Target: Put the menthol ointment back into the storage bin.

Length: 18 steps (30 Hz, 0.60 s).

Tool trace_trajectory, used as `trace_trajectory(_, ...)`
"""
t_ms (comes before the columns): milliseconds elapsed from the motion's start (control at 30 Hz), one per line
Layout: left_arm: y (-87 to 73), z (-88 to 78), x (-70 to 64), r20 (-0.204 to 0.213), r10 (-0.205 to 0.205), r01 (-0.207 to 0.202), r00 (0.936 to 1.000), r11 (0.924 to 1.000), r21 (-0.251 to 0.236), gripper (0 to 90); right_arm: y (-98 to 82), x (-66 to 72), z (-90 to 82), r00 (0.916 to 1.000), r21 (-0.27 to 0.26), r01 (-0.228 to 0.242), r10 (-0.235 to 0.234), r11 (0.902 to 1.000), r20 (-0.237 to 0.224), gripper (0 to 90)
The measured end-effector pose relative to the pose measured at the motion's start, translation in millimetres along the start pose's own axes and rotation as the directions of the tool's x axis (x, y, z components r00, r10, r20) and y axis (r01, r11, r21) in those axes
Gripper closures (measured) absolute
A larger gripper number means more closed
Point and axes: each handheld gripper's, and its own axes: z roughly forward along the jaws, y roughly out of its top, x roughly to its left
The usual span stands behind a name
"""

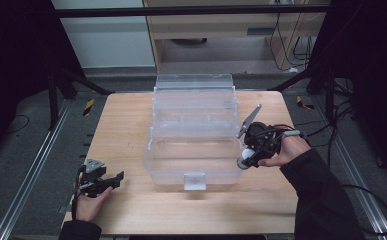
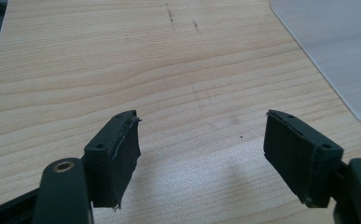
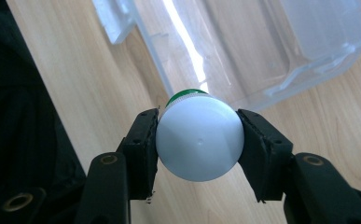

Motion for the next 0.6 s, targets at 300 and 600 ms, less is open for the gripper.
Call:
trace_trajectory(300,0.1,0.0,0.2,0.0,-0.001,0.001,1.0,1.0,0.0,26.4,13.8,-11.3,19.9,0.9999,-0.004,-0.007,0.007,1.0,0.01,50.5)
trace_trajectory(600,0.0,0.0,0.3,0.001,-0.001,0.001,1.0,1.0,0.0,26.4,17.3,-17.8,46.5,1.0,0.024,-0.009,0.009,0.9997,-0.001,50.5)
